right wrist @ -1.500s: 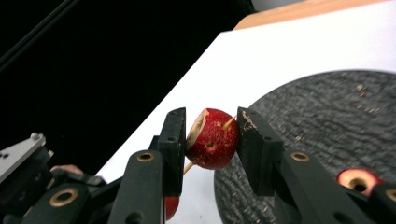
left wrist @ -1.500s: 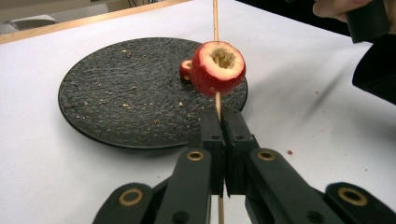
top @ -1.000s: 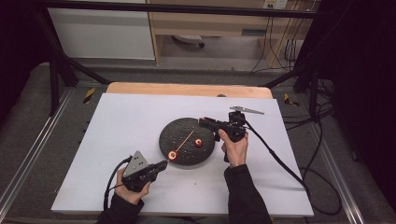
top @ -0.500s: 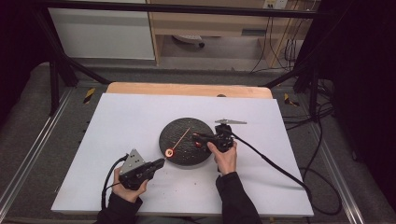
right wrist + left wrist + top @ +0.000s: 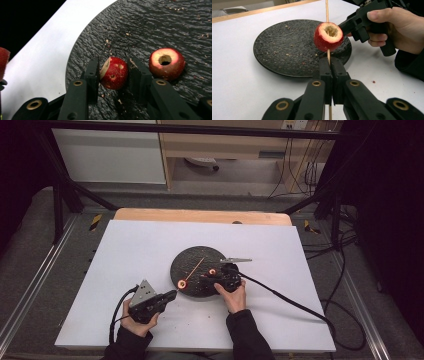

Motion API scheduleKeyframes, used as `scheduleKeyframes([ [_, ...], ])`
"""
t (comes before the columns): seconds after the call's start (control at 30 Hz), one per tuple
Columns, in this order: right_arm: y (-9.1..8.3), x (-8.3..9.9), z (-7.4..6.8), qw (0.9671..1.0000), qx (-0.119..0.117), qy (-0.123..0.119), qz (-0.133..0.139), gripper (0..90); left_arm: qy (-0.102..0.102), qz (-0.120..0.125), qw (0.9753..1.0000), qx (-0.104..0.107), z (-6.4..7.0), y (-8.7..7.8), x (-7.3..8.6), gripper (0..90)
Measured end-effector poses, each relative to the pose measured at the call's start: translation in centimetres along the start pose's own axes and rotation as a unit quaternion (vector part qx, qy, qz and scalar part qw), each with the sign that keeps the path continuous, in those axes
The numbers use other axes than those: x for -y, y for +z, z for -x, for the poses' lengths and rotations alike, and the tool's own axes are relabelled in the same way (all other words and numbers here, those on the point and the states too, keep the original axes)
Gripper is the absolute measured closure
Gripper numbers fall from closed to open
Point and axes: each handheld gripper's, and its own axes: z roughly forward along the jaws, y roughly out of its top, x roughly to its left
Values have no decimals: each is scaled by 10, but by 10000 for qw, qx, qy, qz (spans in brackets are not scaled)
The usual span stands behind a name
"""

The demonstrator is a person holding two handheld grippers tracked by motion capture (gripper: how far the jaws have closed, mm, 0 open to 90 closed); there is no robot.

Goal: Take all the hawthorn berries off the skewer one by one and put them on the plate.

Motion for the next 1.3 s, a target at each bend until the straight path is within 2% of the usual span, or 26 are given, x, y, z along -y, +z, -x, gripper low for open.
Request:
scheduleKeyframes([
  [0.23,-6,-3,-2,9999,25,-105,77,551,-2,-17,10000,-3,0,0,0,882],
  [0.43,-28,-11,-13,9986,-40,-385,349,381,-1,-22,10000,-9,0,1,0,881],
  [0.47,-28,-11,-13,9986,-40,-385,349,381,-1,-25,10000,-10,0,1,0,881],
  [0.57,-41,-12,-22,9976,-216,-396,520,258,4,-33,10000,-13,0,2,1,881],
  [0.67,-45,-12,-26,9971,-306,-399,576,214,-1,-37,10000,-16,1,2,1,881],
  [0.7,-47,-10,-30,9968,-388,-366,599,169,0,-38,10000,-16,1,3,1,882],
  [0.93,-47,-2,-38,9958,-576,-258,669,109,22,-51,10000,-25,4,6,0,881],
  [1.1,-40,1,-40,9962,-586,-202,605,99,32,-57,10000,-8,6,8,0,881],
  [1.27,-31,5,-46,9961,-692,-226,505,137,58,-76,10000,23,8,11,-1,881],
  [1.3,-28,7,-48,9955,-760,-245,509,189,48,-77,10000,34,9,11,-1,881],
])
